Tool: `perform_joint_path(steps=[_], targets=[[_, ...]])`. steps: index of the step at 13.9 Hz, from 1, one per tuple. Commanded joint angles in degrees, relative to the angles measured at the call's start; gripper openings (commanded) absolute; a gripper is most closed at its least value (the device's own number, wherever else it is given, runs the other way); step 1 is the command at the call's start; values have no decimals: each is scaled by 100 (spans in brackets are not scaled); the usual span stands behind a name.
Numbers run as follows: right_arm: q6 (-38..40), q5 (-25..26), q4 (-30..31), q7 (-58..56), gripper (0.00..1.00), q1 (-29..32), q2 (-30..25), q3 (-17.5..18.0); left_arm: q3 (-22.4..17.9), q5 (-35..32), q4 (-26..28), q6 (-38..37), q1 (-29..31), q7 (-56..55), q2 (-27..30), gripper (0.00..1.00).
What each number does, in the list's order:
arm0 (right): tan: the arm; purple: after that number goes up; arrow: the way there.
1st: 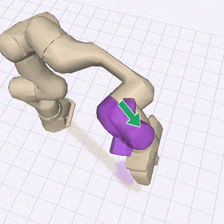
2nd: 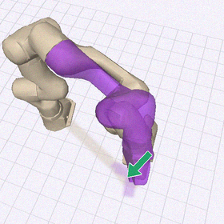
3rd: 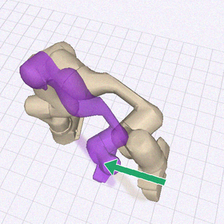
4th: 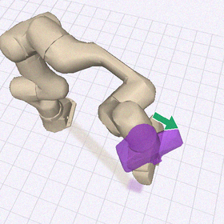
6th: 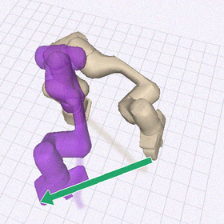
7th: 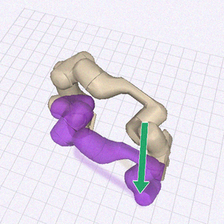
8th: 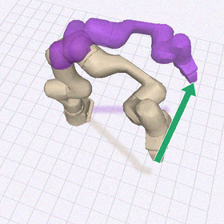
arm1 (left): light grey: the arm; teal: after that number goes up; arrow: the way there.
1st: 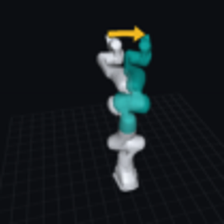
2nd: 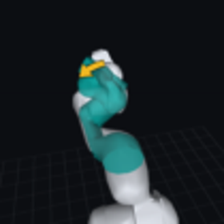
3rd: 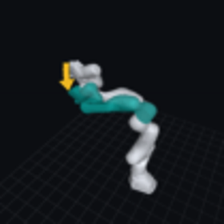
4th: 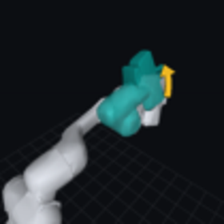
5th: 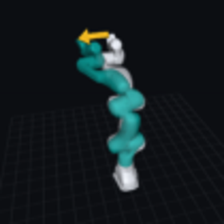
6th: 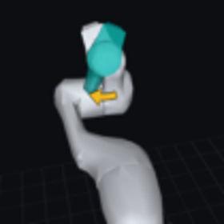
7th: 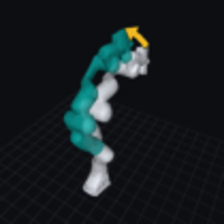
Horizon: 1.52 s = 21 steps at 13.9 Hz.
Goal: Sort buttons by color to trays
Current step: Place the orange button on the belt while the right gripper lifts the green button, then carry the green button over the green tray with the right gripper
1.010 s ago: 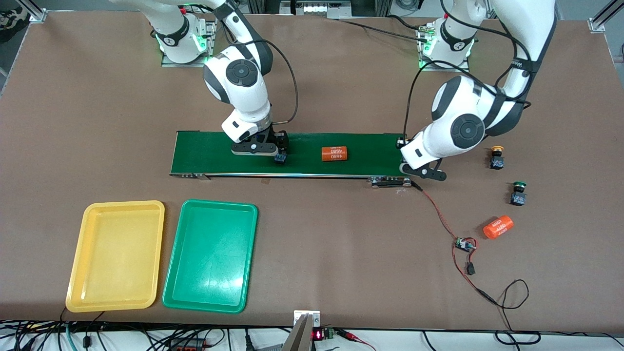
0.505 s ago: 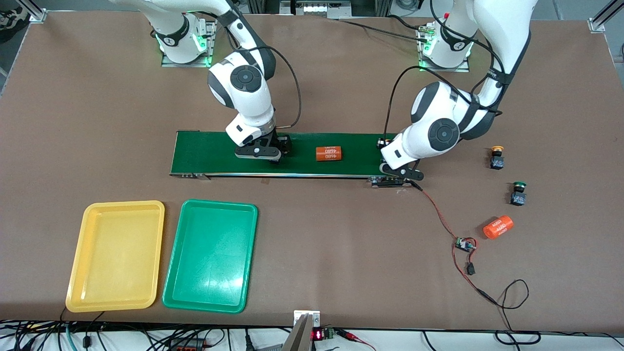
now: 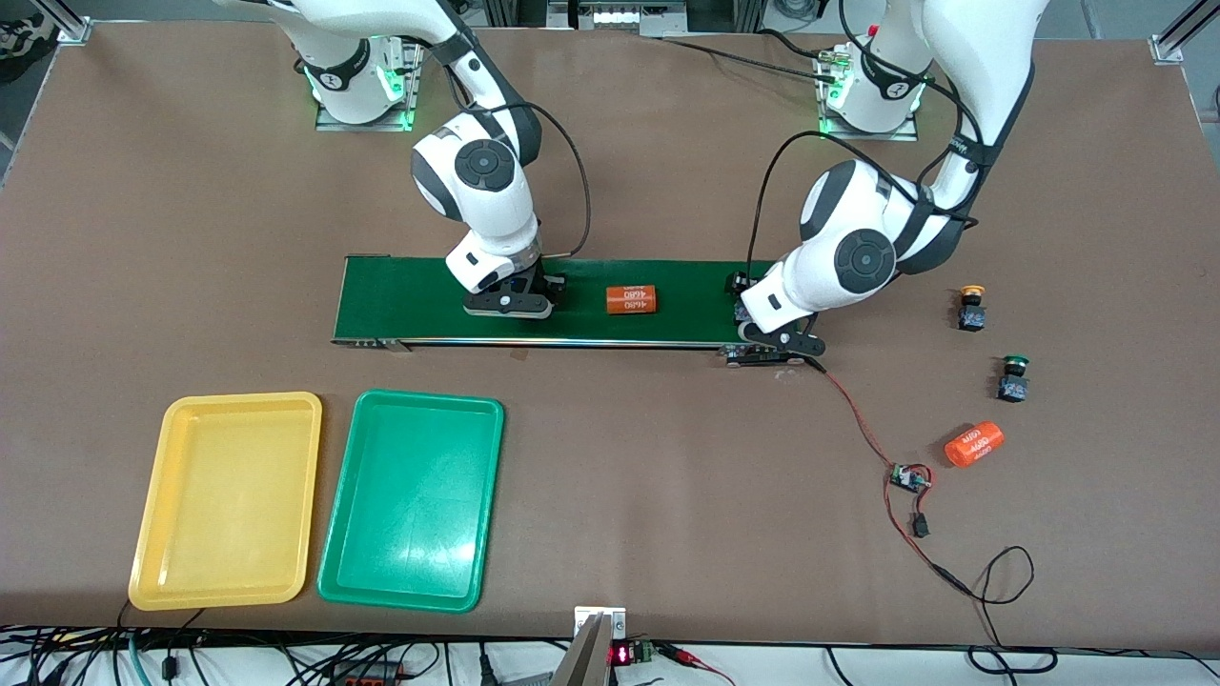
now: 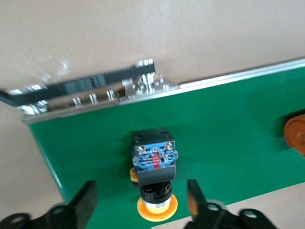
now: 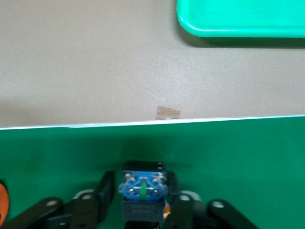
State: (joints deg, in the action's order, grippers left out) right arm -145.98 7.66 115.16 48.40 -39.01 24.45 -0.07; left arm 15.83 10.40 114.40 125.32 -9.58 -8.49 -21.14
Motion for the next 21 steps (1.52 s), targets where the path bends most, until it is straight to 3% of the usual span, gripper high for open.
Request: perform_joint_path(steps=[1,2,5,8,11,15,17,21], targets=[[-19,69,-117,-41,6,122,-1,24,-71,76,21,-61,384,93,373,100],[16,69,-169,-59,1,174,-19,24,-89,67,-32,-52,639,293,373,100],[191,60,-380,-94,0,350,-89,15,-404,-327,-268,-34,1106,1592,207,100],[1418,60,-1291,-1258,0,745,-55,-54,-546,-390,-566,-26,1553,2849,-82,100],[1896,60,-1996,-2193,0,1289,68,-108,-564,-390,-1366,-26,1985,4387,-750,100],[1836,60,-2261,-2931,0,1975,401,-125,-564,-434,-1806,-25,2161,5680,-1216,100],[1705,60,-2559,-3056,0,2178,752,-125,-564,-801,-1956,-17,2179,6365,-1331,100],[652,87,-3043,-3100,1,2346,1639,-125,-564,-1031,-2334,18,2293,7429,-1673,100]])
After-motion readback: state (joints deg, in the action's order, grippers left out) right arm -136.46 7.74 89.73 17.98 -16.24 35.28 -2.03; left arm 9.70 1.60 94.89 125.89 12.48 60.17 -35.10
